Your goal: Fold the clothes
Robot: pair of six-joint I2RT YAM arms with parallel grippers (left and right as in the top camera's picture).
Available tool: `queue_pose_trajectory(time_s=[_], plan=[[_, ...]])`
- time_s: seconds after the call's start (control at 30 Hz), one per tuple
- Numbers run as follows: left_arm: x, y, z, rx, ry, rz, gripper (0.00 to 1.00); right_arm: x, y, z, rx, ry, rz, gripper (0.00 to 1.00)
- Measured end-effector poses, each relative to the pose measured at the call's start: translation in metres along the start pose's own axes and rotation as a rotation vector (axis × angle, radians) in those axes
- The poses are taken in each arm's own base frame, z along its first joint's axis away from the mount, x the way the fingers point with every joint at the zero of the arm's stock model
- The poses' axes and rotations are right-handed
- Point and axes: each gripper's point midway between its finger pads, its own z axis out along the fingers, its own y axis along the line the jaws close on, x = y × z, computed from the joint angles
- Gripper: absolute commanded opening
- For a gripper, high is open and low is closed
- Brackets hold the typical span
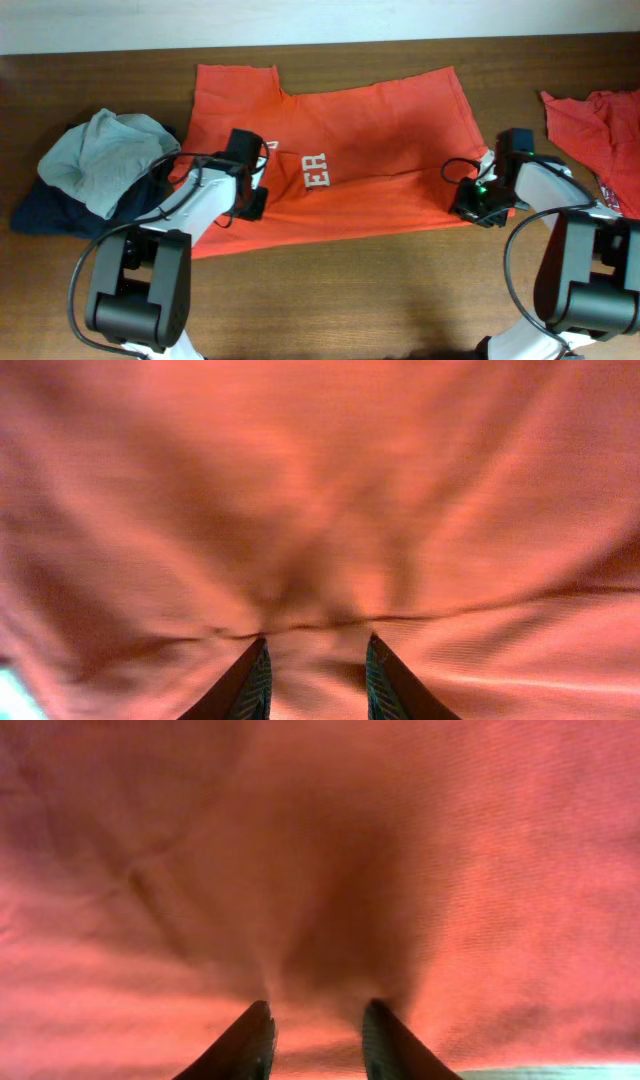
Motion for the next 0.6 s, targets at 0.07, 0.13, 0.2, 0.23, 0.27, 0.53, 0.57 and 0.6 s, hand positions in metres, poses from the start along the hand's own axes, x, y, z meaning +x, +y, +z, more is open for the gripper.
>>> queue_pose_trajectory(time_s=[0.07, 0.13, 0.2, 0.23, 0.27, 0.53, 0.57, 0.6], plan=[[0.001, 0.009, 0.0, -0.017, 0.003, -0.019, 0.35, 0.003, 0.005, -0.001, -0.066, 0.011, -0.038, 0.38], [0.0, 0.019, -0.003, -0.032, -0.005, -0.041, 0.36, 0.007, 0.009, -0.001, -0.107, 0.024, -0.067, 0.39], [-0.003, 0.025, -0.012, -0.039, -0.031, -0.056, 0.38, 0.009, 0.015, -0.005, -0.134, 0.017, -0.088, 0.4], [-0.006, 0.027, -0.018, -0.04, -0.05, -0.06, 0.42, 0.006, 0.02, -0.012, -0.149, -0.006, -0.101, 0.4], [-0.009, 0.027, -0.023, -0.04, -0.067, -0.062, 0.46, 0.004, 0.023, -0.019, -0.159, -0.029, -0.109, 0.4], [-0.021, 0.031, -0.054, -0.041, -0.163, -0.076, 0.81, -0.018, 0.031, -0.045, -0.166, -0.147, -0.037, 0.51], [-0.022, 0.031, -0.057, -0.038, -0.171, -0.079, 0.81, -0.02, 0.032, -0.046, -0.167, -0.156, -0.039, 0.51], [-0.023, 0.03, -0.059, -0.031, -0.18, -0.079, 0.8, -0.023, 0.032, -0.047, -0.17, -0.166, -0.034, 0.51]])
